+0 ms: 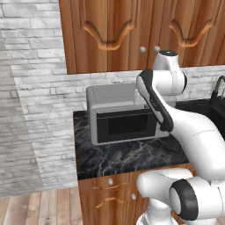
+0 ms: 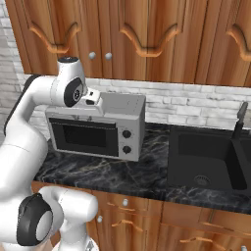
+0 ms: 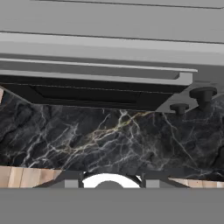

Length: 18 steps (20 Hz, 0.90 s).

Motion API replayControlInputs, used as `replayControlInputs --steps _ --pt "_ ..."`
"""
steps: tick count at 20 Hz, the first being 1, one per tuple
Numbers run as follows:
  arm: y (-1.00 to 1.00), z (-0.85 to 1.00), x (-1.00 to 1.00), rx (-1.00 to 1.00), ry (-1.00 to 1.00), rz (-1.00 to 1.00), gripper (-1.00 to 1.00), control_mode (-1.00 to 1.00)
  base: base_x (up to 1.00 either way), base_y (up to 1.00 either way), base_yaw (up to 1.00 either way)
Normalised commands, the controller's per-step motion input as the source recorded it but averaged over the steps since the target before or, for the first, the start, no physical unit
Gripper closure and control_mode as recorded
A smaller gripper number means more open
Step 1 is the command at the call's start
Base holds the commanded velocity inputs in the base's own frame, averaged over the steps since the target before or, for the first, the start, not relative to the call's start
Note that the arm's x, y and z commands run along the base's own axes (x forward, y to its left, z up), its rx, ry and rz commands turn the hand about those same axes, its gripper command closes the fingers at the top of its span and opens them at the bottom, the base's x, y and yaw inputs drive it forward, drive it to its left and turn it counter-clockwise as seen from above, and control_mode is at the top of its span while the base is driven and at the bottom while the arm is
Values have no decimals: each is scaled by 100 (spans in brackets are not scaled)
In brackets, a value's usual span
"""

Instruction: Move the mayonnaise and mustard from the cabinet to the dining counter.

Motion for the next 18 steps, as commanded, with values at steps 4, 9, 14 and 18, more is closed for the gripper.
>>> replayControlInputs --steps 4,9,14,18 --pt "-32 1 -11 3 -1 1 -100 -100 0 0 0" --pt "-33 0 -33 17 -27 -3 -100 -100 0 0 0" --pt "-19 3 -31 20 -30 -10 -100 -100 0 0 0" --pt "-3 21 0 11 -18 -11 -100 -100 0 0 0"
